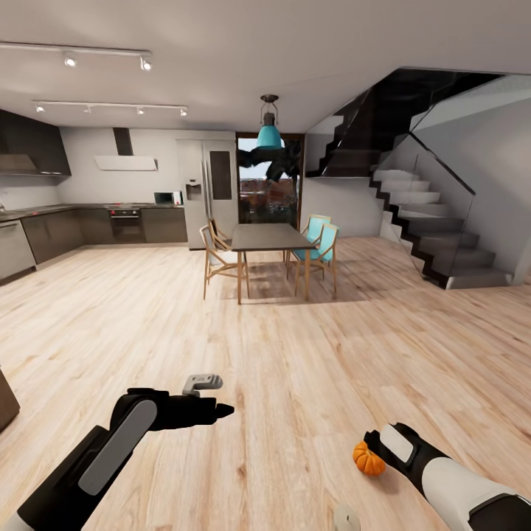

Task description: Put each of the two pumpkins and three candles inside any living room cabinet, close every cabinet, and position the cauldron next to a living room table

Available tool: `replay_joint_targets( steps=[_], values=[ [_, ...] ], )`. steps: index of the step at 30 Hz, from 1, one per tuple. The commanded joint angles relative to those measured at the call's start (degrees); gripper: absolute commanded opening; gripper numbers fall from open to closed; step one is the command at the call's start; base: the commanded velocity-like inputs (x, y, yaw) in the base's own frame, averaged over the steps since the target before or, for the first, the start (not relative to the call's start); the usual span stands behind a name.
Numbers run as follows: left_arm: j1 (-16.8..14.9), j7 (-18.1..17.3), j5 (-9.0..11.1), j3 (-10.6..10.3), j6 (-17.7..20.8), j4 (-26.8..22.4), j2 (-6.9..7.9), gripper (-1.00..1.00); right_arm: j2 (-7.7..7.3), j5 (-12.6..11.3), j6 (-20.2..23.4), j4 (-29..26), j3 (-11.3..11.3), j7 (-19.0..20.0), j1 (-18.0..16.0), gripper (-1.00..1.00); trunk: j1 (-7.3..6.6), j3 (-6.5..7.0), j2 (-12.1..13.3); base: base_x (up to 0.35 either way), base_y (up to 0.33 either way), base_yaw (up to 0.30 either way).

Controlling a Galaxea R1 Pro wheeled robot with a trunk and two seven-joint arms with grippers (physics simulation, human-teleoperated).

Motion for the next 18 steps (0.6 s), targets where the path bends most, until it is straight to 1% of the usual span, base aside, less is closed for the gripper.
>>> replay_joint_targets(
  steps=[1,4,7,8,10,13,14,16,18],
  values=[
    [-0.06,0.60,0.69,-0.07,0.05,-0.06,0.15,1.00,-0.03,-0.27,0.35,-0.32,0.42,-0.34,-0.03,1.00,0.22,-0.25,-0.45,0.000,0.000,0.000],
    [-0.05,0.57,0.75,-0.09,0.05,-0.07,0.25,1.00,-0.02,-0.12,0.35,-0.69,0.64,-0.26,-0.02,1.00,0.88,-0.79,-1.65,0.000,0.000,0.000],
    [-0.05,0.59,0.76,-0.05,0.05,-0.06,0.30,1.00,-0.02,0.82,0.29,-0.79,2.28,0.59,-0.02,1.00,1.54,-1.33,-2.86,0.000,0.000,0.000],
    [-0.04,0.58,0.77,-0.06,0.05,-0.06,0.29,1.00,-0.02,1.06,0.29,-0.84,3.28,2.20,-0.02,1.00,1.76,-1.51,-3.26,0.000,0.000,0.000],
    [-0.03,0.59,0.77,-0.06,0.04,-0.06,0.30,1.00,-0.02,1.18,0.49,-0.79,4.46,5.81,-0.02,1.00,2.20,-1.87,-4.06,0.000,0.000,0.000],
    [-0.05,0.60,0.77,-0.09,0.04,-0.06,0.26,1.00,-0.05,1.18,0.96,-0.34,5.26,11.61,-0.02,1.00,2.86,-2.40,-5.26,0.000,0.000,0.000],
    [-0.04,0.58,0.77,-0.10,0.04,-0.06,0.25,1.00,-0.04,1.17,1.07,-0.20,5.34,12.95,-0.02,1.00,3.08,-2.58,-5.66,0.000,0.000,0.000],
    [-0.04,0.59,0.77,-0.11,0.05,-0.06,0.24,1.00,-0.03,1.14,1.78,-0.05,5.39,14.38,-0.02,1.00,3.52,-2.94,-6.47,0.000,0.000,0.000],
    [-0.02,0.59,0.77,-0.15,0.05,-0.06,0.23,1.00,-0.04,1.18,2.64,-0.08,5.42,14.92,-0.04,1.00,3.96,-3.30,-7.27,0.000,0.000,0.000]
  ],
)
